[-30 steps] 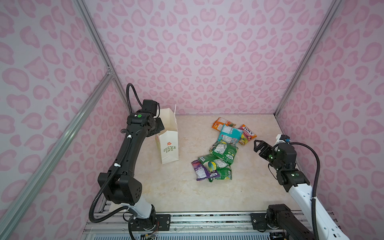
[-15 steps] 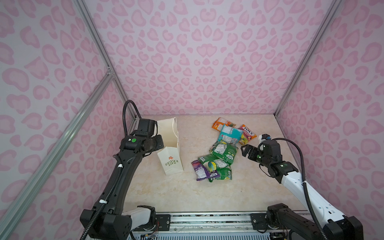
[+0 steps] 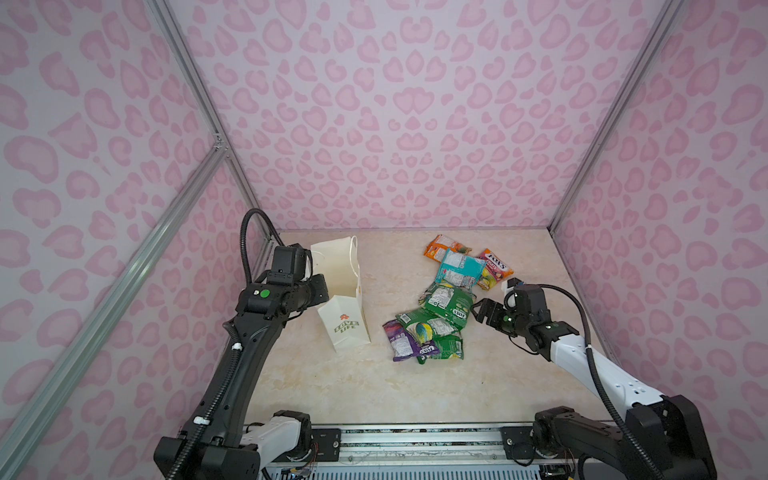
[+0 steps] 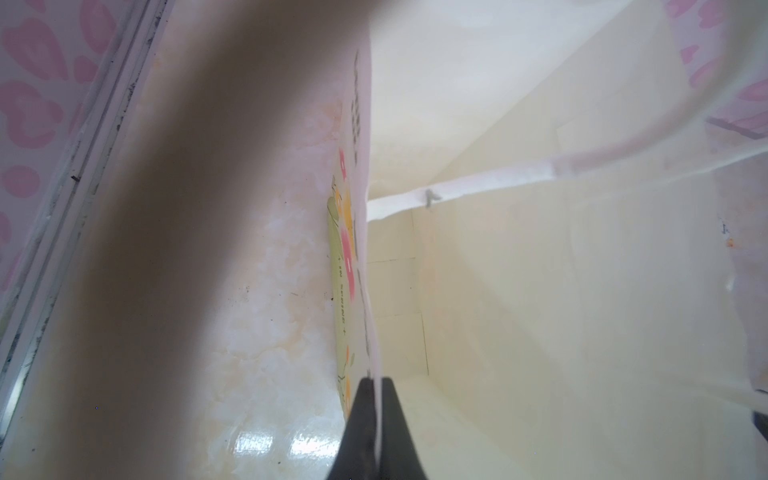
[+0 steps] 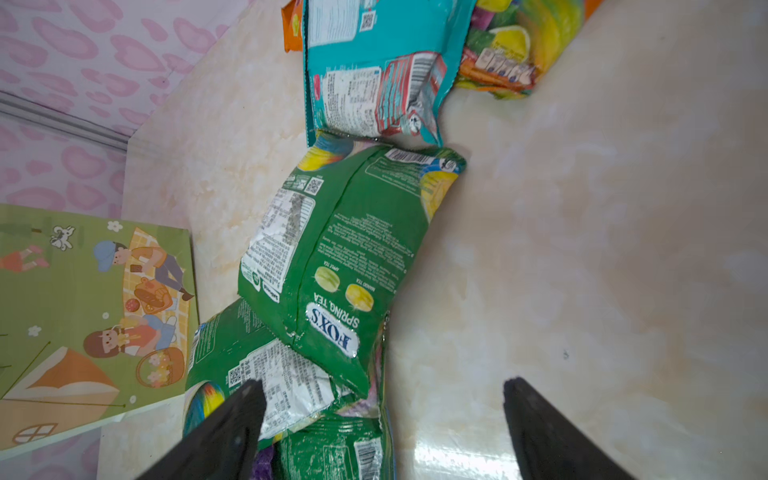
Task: Place the snacks into the paper bag
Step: 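Grip the bag rim with the left gripper while the right gripper reaches the green packet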
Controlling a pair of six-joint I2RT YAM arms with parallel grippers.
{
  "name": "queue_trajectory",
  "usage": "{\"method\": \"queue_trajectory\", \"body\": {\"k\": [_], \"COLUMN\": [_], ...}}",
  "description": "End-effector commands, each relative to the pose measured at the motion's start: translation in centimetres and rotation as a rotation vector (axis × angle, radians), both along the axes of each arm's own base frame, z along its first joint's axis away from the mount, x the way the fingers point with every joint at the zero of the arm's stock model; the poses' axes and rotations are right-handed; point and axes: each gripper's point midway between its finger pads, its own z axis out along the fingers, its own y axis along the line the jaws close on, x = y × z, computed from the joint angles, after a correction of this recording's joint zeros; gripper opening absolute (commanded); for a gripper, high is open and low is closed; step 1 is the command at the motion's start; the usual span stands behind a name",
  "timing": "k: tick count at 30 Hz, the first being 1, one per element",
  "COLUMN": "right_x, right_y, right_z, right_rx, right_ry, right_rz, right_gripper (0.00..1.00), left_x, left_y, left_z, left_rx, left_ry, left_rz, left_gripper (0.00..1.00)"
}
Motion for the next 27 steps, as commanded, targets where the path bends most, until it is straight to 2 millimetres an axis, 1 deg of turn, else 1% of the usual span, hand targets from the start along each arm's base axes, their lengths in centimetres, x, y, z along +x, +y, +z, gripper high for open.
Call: {"method": "queue_trajectory", "body": {"k": [1,4,8,10,12,15,18,22,25,27], "right_x": [0.7,1.5,2.9,3.7,4.3,4.8,5.7,6.7,6.9,7.0], "right_y": [1.7,2.1,2.7,3.5,4.0,3.9,3.9,4.5,4.6,4.7], "right_z": [-0.2,-0.8,-1.3,-1.4,-1.9,-3.8,-4.8,-5.2,-5.8,-6.0], "right_rx": [0.107,0.142,0.182,0.214,0.231,0.229,0.23,0.244,0.24,0.246], "right_ry": [0.0,0.005,0.002,0.001,0.027,0.089,0.096,0.093,0.097,0.093], "right_rz": [0.011,-0.005,-0.018,0.003,0.008,-0.033,-0.059,-0.058,-0.061,-0.06], "right_gripper": [0.91,0.89,0.8,0.76,0.75,0.76,0.74,0.68,0.63,0.57], "left_x": [0.4,0.4,0.5,0.5,0.5,0.4,0.5,0.4,0.4,0.4], "left_y": [-0.4,-0.4,-0.4,-0.4,-0.4,-0.5,-0.5,-0.5,-0.4,-0.4], "left_z": [0.2,0.1,0.0,0.0,0.0,0.1,0.1,0.1,0.2,0.3], "left_rx": [-0.019,-0.018,-0.018,-0.018,-0.019,-0.024,-0.024,-0.022,-0.02,-0.02], "left_ry": [-0.019,-0.016,-0.014,-0.013,-0.013,-0.017,-0.021,-0.02,-0.021,-0.026], "left_rz": [-0.015,-0.014,-0.014,-0.013,-0.014,-0.017,-0.016,-0.015,-0.013,-0.014], "left_gripper": [0.03,0.03,0.03,0.03,0.03,0.03,0.03,0.03,0.03,0.03]}}
